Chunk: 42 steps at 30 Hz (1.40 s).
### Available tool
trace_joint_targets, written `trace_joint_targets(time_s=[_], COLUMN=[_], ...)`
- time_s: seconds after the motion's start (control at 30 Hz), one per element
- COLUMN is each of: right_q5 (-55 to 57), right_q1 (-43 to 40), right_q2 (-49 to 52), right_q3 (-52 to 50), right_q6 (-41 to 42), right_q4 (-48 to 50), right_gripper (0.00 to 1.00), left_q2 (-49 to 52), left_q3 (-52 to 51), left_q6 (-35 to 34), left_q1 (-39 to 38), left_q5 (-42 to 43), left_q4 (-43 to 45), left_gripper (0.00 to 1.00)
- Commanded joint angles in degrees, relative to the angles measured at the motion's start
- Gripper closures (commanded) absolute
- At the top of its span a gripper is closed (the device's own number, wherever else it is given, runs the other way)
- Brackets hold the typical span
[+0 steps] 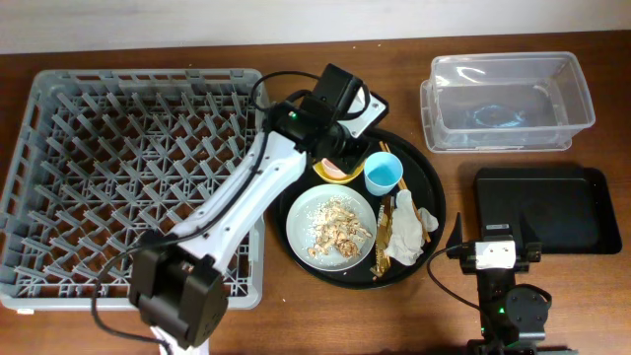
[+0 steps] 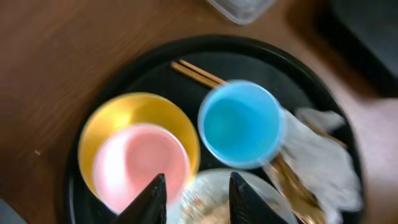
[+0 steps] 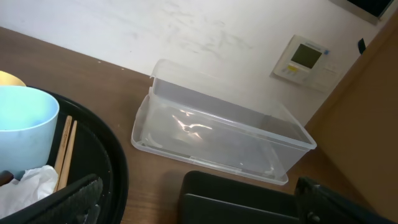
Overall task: Sort waste into correct bins and load items into the dishwasher rack
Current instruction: 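Reach the left gripper to the pink cup on the black tray, then lift the pink cup with the left gripper toward the rack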
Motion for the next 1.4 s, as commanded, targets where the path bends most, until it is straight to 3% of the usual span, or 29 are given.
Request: trace_joint_targets(time_s=[0.0,0.57,1.03,1.07,1.13,1.2,1.37], right_q5=[0.9,0.9,0.9,0.9,0.9,0.9,0.9], right_q1=[0.4,0.4,0.4,0.4,0.4,0.4,0.4], right_q2=[-0.4,-0.4,-0.4,-0.4,-0.4,-0.4,-0.4], right_q3=[-0.3,-0.3,-0.3,-0.3,-0.3,-0.3,-0.3], right_q6=[0.0,0.0,0.0,0.0,0.0,0.0,0.0], right_q4=[-0.4,-0.4,-0.4,-0.4,-0.4,-0.4,-0.4], right_gripper=[0.01,0.01,0.02,0.01,0.01,0.01,0.01], left_q2=[5.0,9.8,12.2,12.2,12.2,12.2,12.2], left_q3=[1.2,1.1,0.7,0.7,0.8,0.8,3.1], left_q6=[0.3,0.3,1.4,1.3,1.3,1.3,-1.4], left_q1=[-0.1,-0.1,-0.1,-0.1,-0.1,0.0,0.0], left_q5=[-4.4,-3.7,-3.8,-3.8,-3.8,-3.8,-3.7], left_q4=[1.7,-5.4,-4.2,-3.7,-3.1,-3.1,-3.7], left_gripper=[0.69,0.68,0.67,0.71,0.9,0.99,0.99])
